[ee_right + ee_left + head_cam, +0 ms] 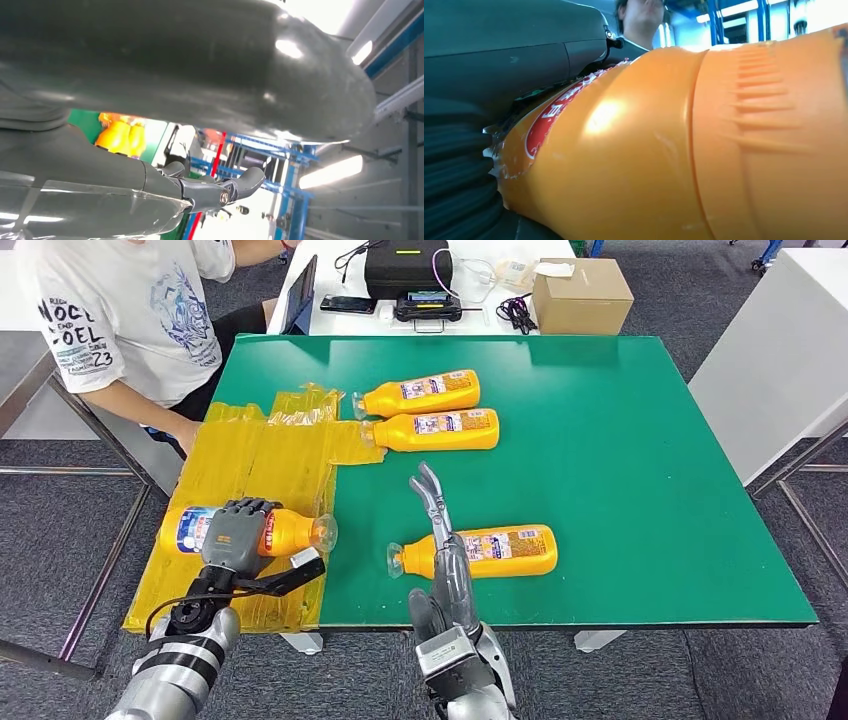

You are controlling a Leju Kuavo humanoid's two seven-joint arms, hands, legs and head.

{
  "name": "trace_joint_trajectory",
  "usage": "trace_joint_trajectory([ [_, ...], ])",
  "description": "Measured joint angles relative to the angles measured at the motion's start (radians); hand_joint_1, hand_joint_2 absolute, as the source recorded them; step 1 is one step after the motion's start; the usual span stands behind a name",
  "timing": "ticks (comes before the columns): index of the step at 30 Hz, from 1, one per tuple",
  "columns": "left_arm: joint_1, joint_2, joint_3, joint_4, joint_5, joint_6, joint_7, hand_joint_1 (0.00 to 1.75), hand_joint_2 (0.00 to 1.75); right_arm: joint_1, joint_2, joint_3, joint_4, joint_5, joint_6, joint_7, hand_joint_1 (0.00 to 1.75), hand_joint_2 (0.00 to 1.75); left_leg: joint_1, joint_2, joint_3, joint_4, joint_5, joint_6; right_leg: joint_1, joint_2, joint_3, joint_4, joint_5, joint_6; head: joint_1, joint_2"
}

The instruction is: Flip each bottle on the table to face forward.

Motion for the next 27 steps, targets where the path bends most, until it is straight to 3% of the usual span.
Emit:
trace_joint_trajectory([
  [6,-0.040,0.044,-0.112,0.104,-0.006,-0.063,0.075,1.75,1.75,0.004,0.003,-0.012,0.014,-0.011,0.043,0.008,0.00,0.00,0.000,-0.001,0.001,0.000,0.000,0.000,0.000,0.000,0.002,0.000,0.000,0.000,0.000,0.000],
  [11,-0.078,0.069,-0.166,0.149,-0.005,-0.127,0.082,1.75,1.75,0.005,0.006,-0.020,0.027,-0.015,0.066,0.011,0.00,0.00,0.000,-0.001,0.004,0.000,0.000,0.000,0.000,-0.001,0.005,0.000,0.000,0.000,0.000,0.000],
  [12,-0.084,0.071,-0.169,0.155,-0.002,-0.142,0.081,1.61,1.75,0.005,0.007,-0.022,0.029,-0.015,0.069,0.012,0.00,0.00,0.000,-0.001,0.004,0.000,0.000,0.000,0.000,-0.001,0.005,0.000,0.000,0.000,0.000,0.000],
  [13,-0.091,0.073,-0.171,0.160,0.004,-0.161,0.077,1.28,1.75,0.006,0.007,-0.024,0.031,-0.015,0.074,0.012,0.00,0.00,0.000,-0.001,0.005,-0.001,0.000,0.000,0.000,0.000,0.006,0.000,0.000,0.000,0.000,0.000],
  [15,-0.105,0.077,-0.171,0.168,0.030,-0.208,0.061,0.45,1.75,0.007,0.008,-0.027,0.035,-0.015,0.084,0.014,0.00,0.00,0.000,-0.001,0.007,-0.001,0.000,0.000,0.000,0.000,0.007,0.000,0.001,-0.002,0.000,0.000],
  [16,-0.112,0.079,-0.170,0.171,0.047,-0.237,0.050,0.15,1.75,0.008,0.009,-0.029,0.037,-0.015,0.090,0.014,0.00,0.00,0.000,-0.001,0.007,-0.001,0.001,-0.001,0.000,0.000,0.008,0.000,0.001,-0.002,0.000,0.000],
  [17,-0.120,0.081,-0.169,0.174,0.064,-0.267,0.039,0.03,1.75,0.009,0.010,-0.032,0.039,-0.015,0.096,0.015,0.00,0.00,0.000,-0.001,0.008,-0.001,0.001,-0.001,0.000,0.000,0.008,0.000,0.002,-0.003,0.000,0.000],
  [23,-0.149,0.088,-0.131,0.183,0.231,-0.463,-0.066,0.00,1.75,0.011,0.010,-0.037,0.061,-0.023,0.116,0.013,0.00,0.00,0.000,-0.001,0.012,-0.001,0.001,-0.001,0.000,-0.001,0.013,0.000,0.001,-0.003,0.000,0.000],
  [27,-0.149,0.092,-0.097,0.183,0.326,-0.524,-0.116,0.00,1.75,0.010,0.010,-0.037,0.083,-0.033,0.116,0.004,0.00,0.00,0.000,-0.005,0.016,-0.001,0.001,-0.002,0.000,-0.003,0.017,0.000,0.000,-0.003,0.000,0.000],
])
